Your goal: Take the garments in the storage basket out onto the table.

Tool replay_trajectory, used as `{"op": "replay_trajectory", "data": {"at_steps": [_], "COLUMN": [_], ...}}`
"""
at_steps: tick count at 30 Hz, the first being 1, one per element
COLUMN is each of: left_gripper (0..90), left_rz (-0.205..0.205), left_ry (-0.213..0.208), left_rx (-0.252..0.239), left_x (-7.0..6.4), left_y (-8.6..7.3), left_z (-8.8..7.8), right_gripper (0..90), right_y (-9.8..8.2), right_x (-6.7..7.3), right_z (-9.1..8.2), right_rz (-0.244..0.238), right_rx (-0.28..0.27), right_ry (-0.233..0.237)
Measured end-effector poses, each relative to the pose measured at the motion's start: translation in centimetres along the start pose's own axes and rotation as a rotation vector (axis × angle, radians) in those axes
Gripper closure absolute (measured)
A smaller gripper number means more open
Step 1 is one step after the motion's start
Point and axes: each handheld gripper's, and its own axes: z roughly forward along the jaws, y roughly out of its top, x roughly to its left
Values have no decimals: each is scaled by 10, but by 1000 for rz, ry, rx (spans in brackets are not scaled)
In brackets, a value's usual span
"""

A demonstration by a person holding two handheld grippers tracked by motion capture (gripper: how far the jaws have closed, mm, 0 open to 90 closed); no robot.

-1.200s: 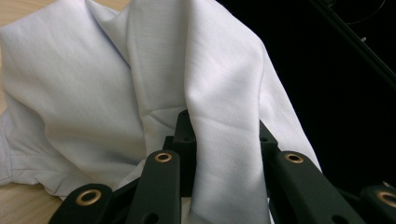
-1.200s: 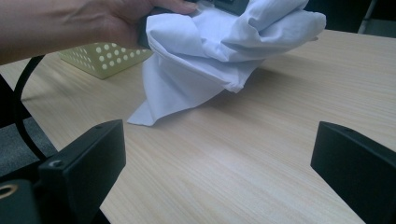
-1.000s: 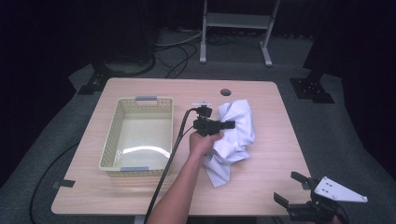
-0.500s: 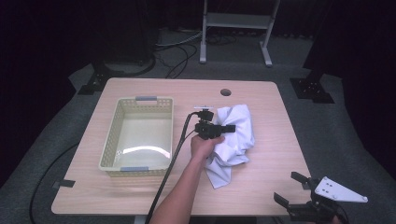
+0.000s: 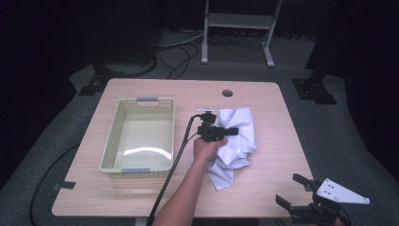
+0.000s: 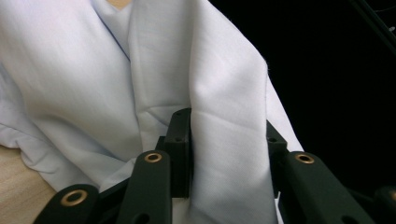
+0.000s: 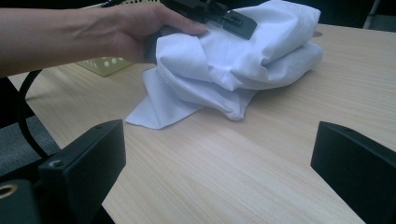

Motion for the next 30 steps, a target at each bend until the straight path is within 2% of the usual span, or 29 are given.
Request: {"op": "replay_trajectory", "data": {"at_steps": [8, 17, 25, 30], "left_gripper": [591, 532, 466, 406], "left_rz": [11, 7, 19, 34], "left_ry": [14, 18, 42, 71], "left_rx": [2, 10, 25, 30], "left_x": [-2, -2, -5, -7], "left_y": [0, 0, 0, 0], "left_z": [0, 0, -1, -3], "right_gripper": [30, 30, 30, 30], "right_y": [0, 0, 0, 0], "right_x": [0, 1, 2, 3], "right_z": [0, 0, 2, 2], "right_rz": [1, 3, -2, -2], "right_rx": [0, -1, 3, 2], "right_ry": [1, 4, 6, 8]}}
